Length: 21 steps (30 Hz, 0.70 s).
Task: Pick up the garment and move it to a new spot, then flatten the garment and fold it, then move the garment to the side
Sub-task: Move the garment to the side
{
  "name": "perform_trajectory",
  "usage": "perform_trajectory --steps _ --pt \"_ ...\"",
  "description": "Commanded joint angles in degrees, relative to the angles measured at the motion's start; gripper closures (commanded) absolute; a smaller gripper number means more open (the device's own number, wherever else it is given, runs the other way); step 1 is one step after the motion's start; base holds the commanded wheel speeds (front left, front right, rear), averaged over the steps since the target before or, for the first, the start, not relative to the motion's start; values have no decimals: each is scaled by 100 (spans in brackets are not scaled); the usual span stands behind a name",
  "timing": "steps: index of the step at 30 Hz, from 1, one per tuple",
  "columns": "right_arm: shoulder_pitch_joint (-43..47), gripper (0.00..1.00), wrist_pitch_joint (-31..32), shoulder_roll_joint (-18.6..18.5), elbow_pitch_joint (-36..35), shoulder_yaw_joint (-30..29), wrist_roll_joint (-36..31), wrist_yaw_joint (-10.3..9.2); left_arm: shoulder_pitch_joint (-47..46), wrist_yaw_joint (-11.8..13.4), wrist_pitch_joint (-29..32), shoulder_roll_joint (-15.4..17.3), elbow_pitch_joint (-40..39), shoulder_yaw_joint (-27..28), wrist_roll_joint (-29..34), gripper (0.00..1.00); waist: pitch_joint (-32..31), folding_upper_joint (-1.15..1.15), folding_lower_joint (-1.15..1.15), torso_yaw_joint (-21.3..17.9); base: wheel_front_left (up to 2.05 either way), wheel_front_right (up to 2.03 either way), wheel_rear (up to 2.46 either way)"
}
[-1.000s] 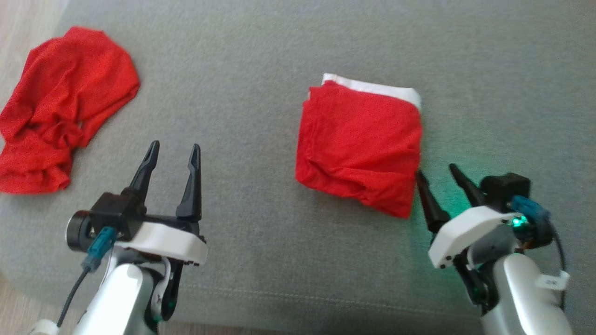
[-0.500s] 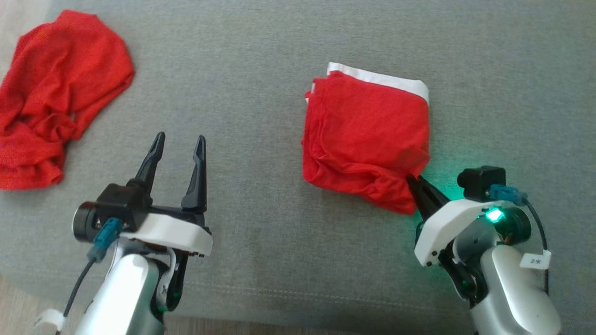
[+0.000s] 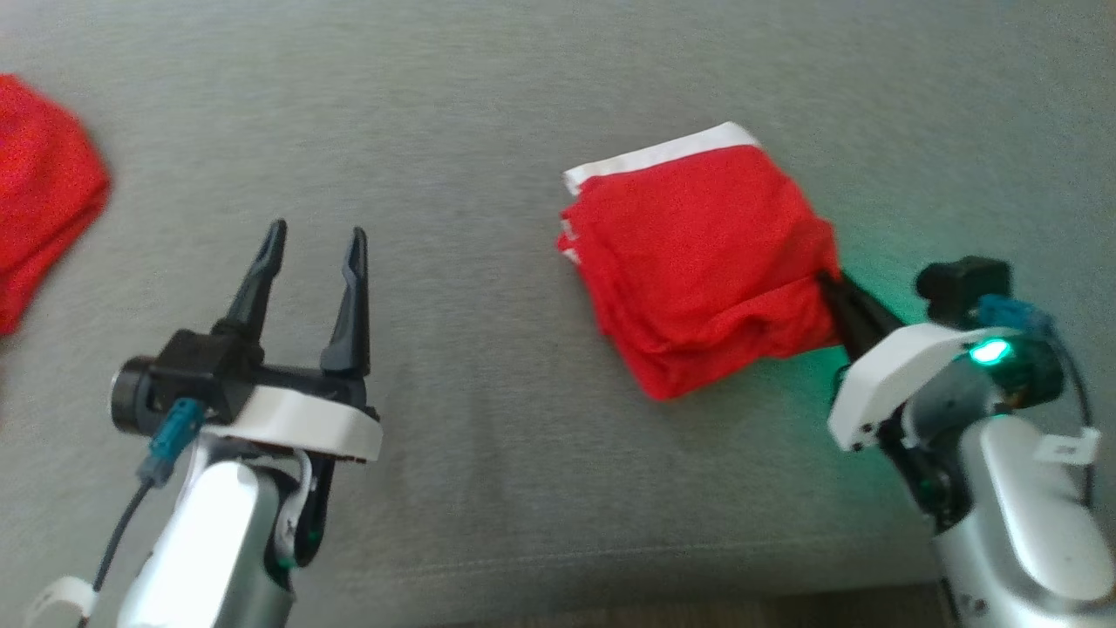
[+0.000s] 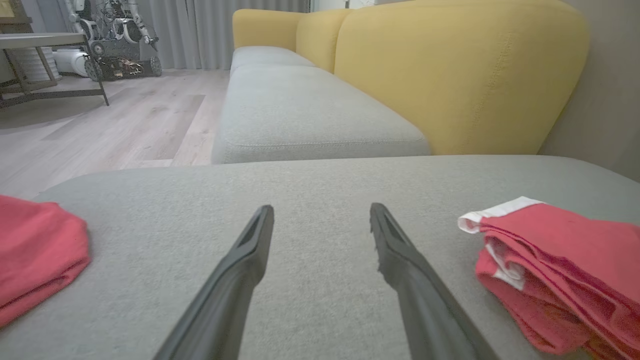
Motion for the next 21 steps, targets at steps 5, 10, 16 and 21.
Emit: perform_trajectory --steps 5,10,16,21 --pt "-384 100 64 -274 -333 -169 50 37 -389 -16 -15 279 -355 256 111 0 439 0 0 -737 0 0 0" --pt "-930 100 -28 -577 -209 -532 168 37 -676 -53 130 437 -566 265 194 0 821 0 0 -1071 0 0 0" --pt "-1606 100 -393 -593 235 -1193 275 37 -1030 -69 305 521 -827 226 292 0 1237 0 0 -1215 0 0 0" --pt "-2012 100 -704 -507 636 -1710 317 37 -1210 -98 421 573 -987 176 336 0 1476 0 0 -1269 0 0 0"
